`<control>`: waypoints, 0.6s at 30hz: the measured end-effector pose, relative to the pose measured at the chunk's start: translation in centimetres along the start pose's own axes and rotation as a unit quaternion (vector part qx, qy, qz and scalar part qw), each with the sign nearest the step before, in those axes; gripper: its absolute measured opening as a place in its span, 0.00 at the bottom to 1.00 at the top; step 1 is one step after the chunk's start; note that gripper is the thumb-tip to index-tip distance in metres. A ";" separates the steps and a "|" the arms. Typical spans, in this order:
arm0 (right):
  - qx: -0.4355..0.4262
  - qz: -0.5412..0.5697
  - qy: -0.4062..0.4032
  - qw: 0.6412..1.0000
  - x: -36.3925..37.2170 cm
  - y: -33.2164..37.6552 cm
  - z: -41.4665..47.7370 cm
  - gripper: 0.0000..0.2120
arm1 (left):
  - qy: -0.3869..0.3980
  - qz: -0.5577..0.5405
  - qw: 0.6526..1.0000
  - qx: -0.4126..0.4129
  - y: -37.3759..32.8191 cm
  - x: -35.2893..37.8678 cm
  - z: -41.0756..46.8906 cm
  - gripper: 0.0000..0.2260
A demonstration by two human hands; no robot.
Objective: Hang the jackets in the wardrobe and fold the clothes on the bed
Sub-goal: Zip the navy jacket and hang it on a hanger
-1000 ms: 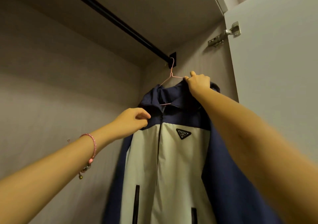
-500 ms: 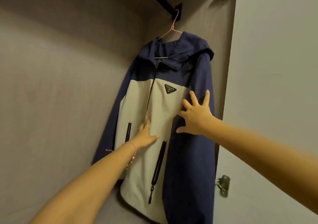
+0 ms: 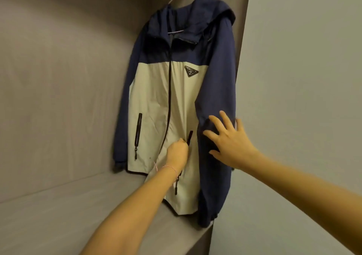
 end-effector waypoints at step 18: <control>-0.152 0.162 0.215 0.951 9.5 14.6 -11.5 0.25 | 0.408 0.037 0.897 -0.168 10.9 0.8 -29.4 0.28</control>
Point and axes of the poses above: each hand's wrist, its own z-axis towards the middle knuckle, its own x-axis out of the palm, y = z × x, the point moved 4 cm from there along z, towards the middle knuckle, and after that the axes turned 2 degrees about y, right-handed, at the moved point
